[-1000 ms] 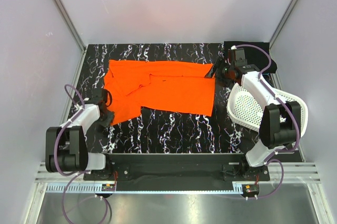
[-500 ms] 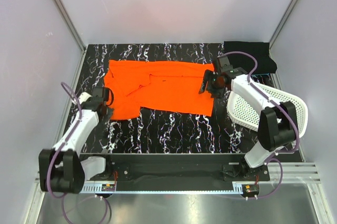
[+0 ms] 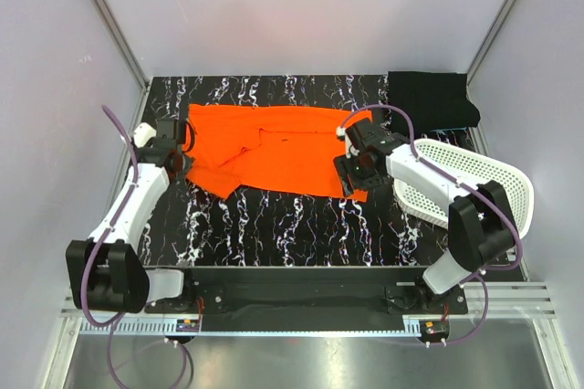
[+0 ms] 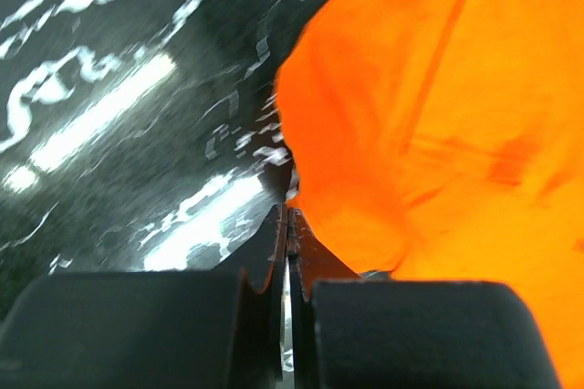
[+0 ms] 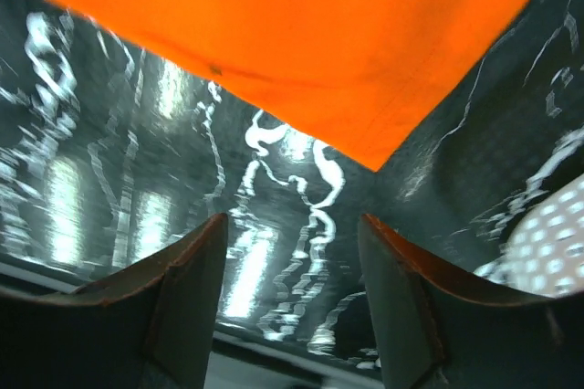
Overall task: Fold and stack the t-shirts
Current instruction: Fold the tshirt
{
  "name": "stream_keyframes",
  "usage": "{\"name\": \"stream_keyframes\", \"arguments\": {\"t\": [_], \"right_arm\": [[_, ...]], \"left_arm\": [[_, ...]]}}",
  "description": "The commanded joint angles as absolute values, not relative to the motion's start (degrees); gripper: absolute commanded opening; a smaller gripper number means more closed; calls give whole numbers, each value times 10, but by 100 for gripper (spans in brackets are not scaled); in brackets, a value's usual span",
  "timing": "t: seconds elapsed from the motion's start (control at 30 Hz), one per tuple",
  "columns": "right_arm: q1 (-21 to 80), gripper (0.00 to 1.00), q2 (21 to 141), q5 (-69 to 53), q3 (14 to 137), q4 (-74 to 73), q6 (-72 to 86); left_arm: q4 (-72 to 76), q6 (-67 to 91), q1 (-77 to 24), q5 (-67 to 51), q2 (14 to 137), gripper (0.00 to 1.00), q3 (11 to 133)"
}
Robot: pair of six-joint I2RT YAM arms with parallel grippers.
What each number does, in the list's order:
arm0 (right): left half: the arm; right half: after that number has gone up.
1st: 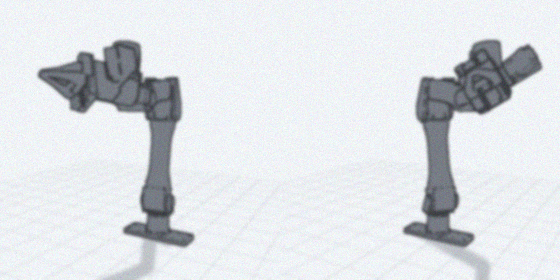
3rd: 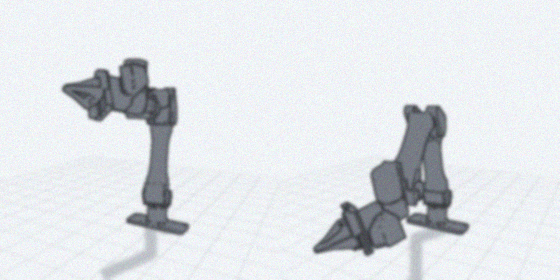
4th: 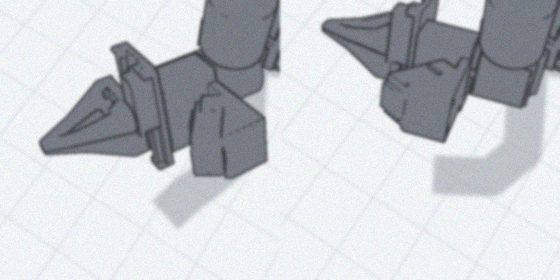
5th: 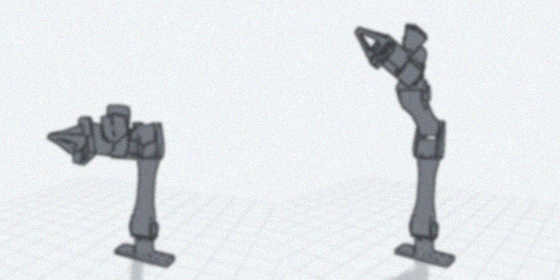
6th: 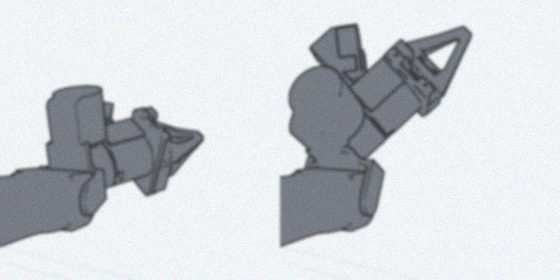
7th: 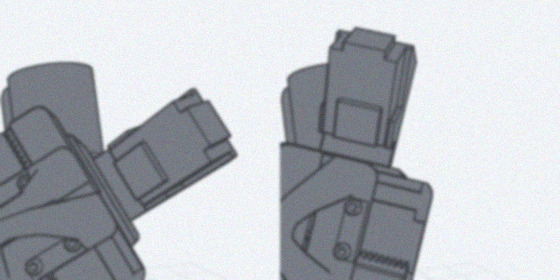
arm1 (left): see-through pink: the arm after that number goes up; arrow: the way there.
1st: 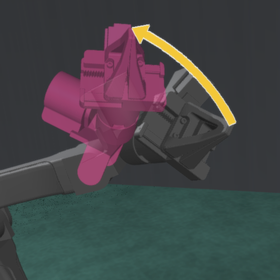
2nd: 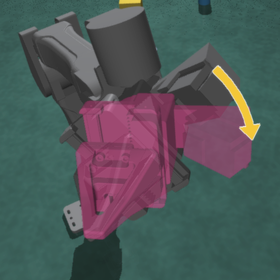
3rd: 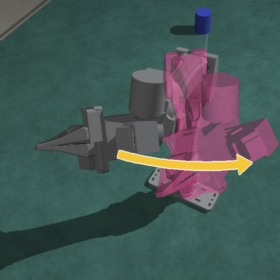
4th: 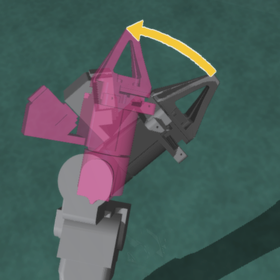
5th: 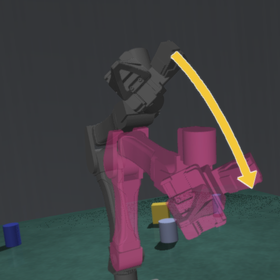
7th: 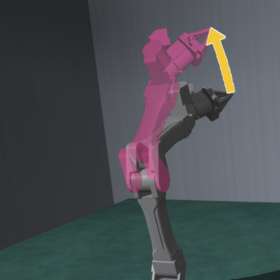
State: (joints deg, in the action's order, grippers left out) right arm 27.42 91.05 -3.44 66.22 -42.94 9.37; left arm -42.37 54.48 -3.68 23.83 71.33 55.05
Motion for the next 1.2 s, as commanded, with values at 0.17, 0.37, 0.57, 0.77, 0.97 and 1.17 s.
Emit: {"name": "stream_keyframes", "arguments": {"t": [0.17, 0.37, 0.57, 0.77, 0.97, 1.17], "right_arm": [[307, 66, 899, -25, 661, -417, -221], [307, 60, 889, -69, 592, -358, -311], [307, 61, 914, -43, 543, -286, -338], [307, 57, 962, -4, 547, -258, -348], [307, 54, 983, 40, 541, -245, -359], [307, 20, 977, 79, 530, -248, -356]], "left_arm": [[-362, 505, -39, 240, 789, 0, 667], [-352, 497, -35, 237, 849, 0, 713], [-352, 492, -34, 236, 888, 0, 754], [-352, 492, -34, 244, 898, 0, 768], [-352, 490, -34, 253, 899, 0, 771], [-352, 486, -35, 259, 904, 0, 779]]}}
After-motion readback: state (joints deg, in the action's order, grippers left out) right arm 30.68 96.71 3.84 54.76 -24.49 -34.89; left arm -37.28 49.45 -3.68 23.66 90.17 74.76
